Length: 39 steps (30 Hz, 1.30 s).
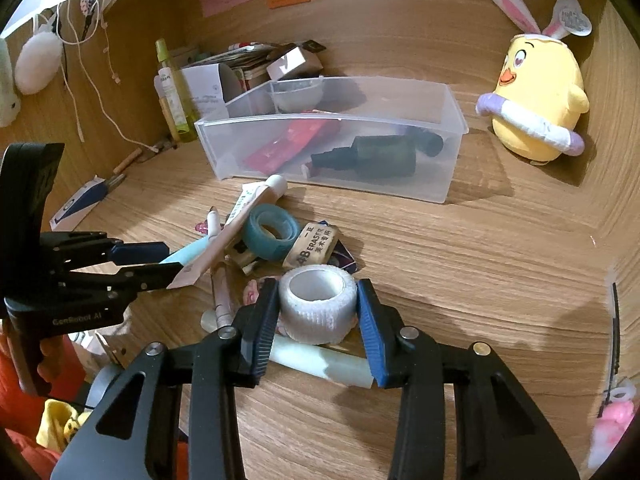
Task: Organize objects
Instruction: 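Grasp the light blue bottle with the left tool while the right tool grasps the white tape roll, then drop the light blue bottle into the box while the right tool drops the white tape roll in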
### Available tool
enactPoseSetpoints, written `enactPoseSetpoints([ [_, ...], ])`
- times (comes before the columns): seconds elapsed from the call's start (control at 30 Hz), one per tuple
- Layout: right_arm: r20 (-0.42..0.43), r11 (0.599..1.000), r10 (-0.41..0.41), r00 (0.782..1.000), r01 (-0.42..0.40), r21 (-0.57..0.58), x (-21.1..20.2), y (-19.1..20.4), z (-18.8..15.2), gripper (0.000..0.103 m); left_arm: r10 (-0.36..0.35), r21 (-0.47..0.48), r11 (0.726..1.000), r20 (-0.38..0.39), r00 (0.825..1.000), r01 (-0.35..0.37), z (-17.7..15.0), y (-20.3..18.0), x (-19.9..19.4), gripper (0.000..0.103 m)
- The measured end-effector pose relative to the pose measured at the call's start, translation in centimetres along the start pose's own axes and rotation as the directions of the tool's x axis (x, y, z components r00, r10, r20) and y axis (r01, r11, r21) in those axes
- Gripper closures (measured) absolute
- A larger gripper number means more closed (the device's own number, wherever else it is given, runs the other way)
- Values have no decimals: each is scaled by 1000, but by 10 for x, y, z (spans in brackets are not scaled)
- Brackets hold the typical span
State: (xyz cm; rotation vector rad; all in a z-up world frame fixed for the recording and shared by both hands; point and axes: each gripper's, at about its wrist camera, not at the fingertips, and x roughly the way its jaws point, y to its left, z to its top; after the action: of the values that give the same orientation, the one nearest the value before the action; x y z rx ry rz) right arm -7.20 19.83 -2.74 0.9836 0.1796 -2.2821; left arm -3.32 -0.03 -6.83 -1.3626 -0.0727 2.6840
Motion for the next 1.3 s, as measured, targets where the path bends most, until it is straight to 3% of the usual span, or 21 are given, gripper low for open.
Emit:
enactPoseSetpoints([
  [0.07, 7, 1000, -3, 1000, 3, 6, -1, 1, 2, 67, 10, 21, 1000, 13, 1000, -10, 2, -4, 3, 67],
  [0.17, 27, 1000, -5, 1000, 4, 17, -6, 1, 6, 67, 24, 47, 999, 31, 999, -26, 3, -9, 6, 78],
  [0.37, 79, 999, -6, 997, 3, 34, -19, -1, 17, 67, -8, -11, 1000, 46, 999, 8, 0, 4, -2, 78],
  [0.53, 126, 999, 2, 992, -7, 42, -24, 1, 31, 67, 0, -42, 999, 111, 994, 5, 7, 13, -26, 78],
  [0.87, 199, 999, 1, 980, -9, 36, -22, -2, 79, 67, -9, -35, 999, 293, 956, 20, 64, 11, -62, 78],
  [1.13, 250, 1000, -17, 968, 13, 19, -21, -3, 124, 67, -25, -12, 999, 373, 928, 31, 116, -1, -72, 78],
  [1.3, 241, 999, -33, 970, 33, 4, -10, -6, 147, 67, -12, -17, 1000, 384, 923, 20, 145, -2, -66, 78],
])
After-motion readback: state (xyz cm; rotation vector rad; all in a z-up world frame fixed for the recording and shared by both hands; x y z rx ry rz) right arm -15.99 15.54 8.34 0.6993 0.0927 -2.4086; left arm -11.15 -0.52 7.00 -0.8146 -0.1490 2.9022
